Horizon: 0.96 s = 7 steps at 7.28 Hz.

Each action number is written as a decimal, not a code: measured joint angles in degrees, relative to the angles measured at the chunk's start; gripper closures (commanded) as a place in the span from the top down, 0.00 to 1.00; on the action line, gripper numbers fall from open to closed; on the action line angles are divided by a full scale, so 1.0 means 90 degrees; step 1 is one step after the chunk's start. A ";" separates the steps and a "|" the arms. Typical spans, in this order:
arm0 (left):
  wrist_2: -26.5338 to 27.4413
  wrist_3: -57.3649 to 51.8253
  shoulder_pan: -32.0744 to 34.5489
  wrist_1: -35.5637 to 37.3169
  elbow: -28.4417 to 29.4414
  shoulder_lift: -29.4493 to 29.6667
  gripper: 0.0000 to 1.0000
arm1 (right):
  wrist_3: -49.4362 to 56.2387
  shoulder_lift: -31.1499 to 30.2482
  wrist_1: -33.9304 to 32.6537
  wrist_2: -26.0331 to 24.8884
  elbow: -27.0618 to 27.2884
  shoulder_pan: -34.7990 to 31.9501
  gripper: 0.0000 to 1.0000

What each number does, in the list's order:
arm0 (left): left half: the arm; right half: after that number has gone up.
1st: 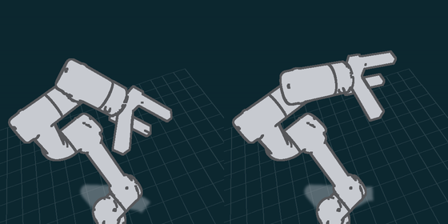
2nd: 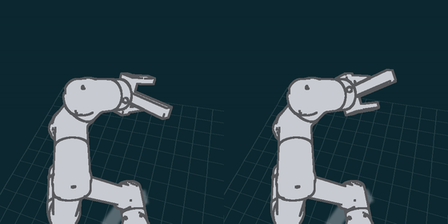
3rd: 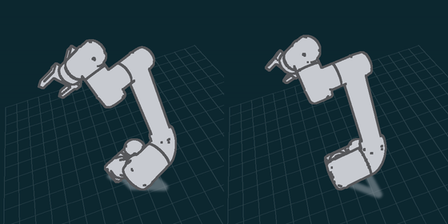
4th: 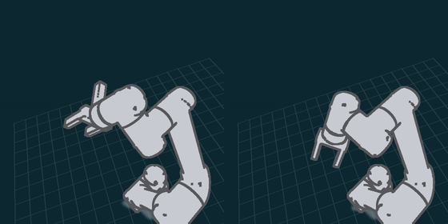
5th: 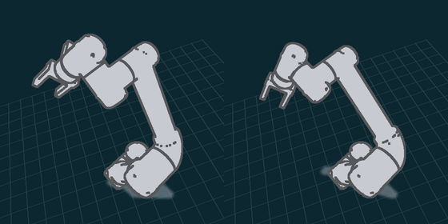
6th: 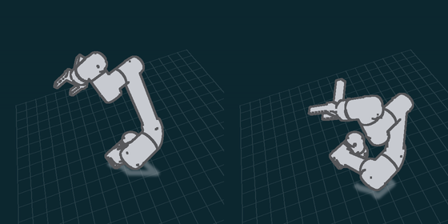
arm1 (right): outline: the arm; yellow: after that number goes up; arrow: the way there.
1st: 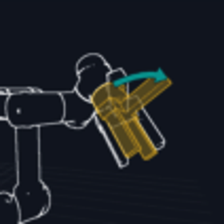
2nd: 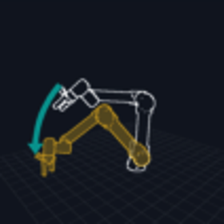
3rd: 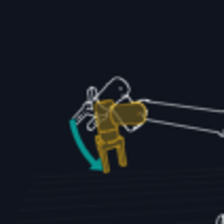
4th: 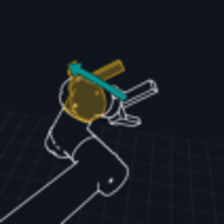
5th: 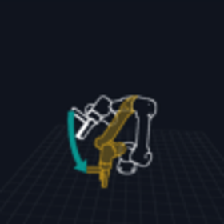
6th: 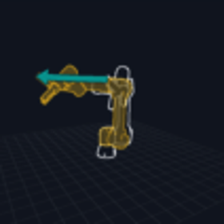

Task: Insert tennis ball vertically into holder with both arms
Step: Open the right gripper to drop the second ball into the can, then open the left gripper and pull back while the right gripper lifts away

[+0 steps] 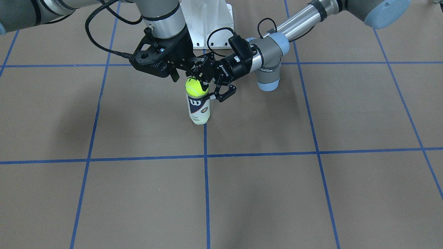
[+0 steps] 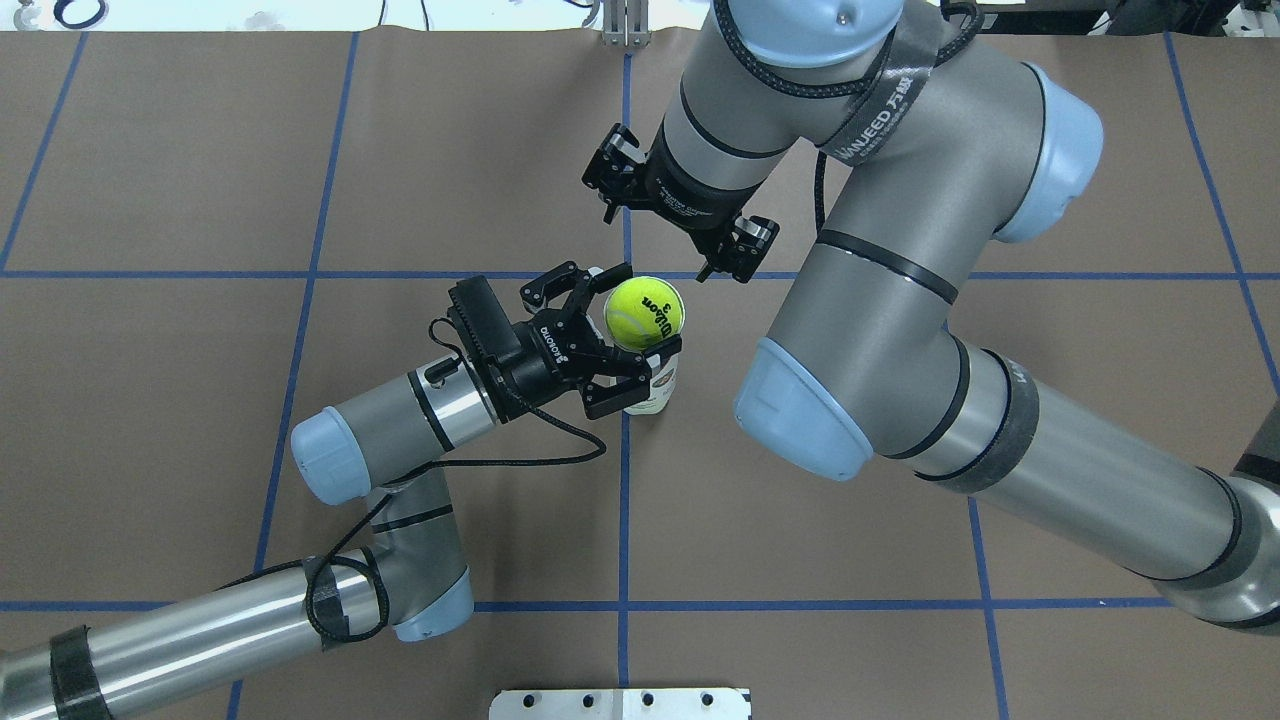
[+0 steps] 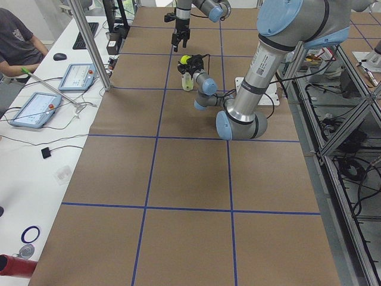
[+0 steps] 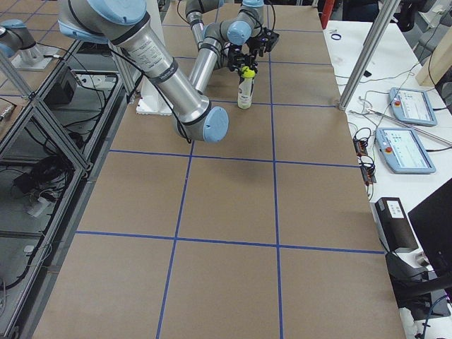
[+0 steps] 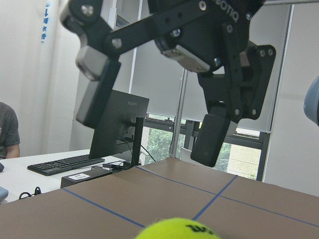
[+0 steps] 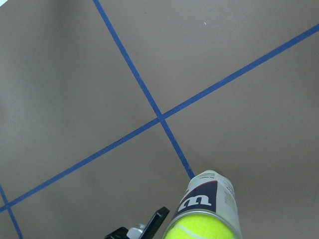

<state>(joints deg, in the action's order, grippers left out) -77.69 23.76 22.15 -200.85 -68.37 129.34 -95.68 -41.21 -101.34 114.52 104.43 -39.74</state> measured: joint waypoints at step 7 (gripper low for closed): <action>-0.0010 0.0064 0.0020 -0.0293 -0.0471 -0.0512 0.99 | -0.0170 0.0051 0.0417 -0.0034 -0.0123 0.0188 1.00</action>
<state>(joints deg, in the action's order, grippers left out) -77.78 24.34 22.33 -203.49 -72.60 124.74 -97.22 -40.76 -97.58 114.21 103.32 -38.05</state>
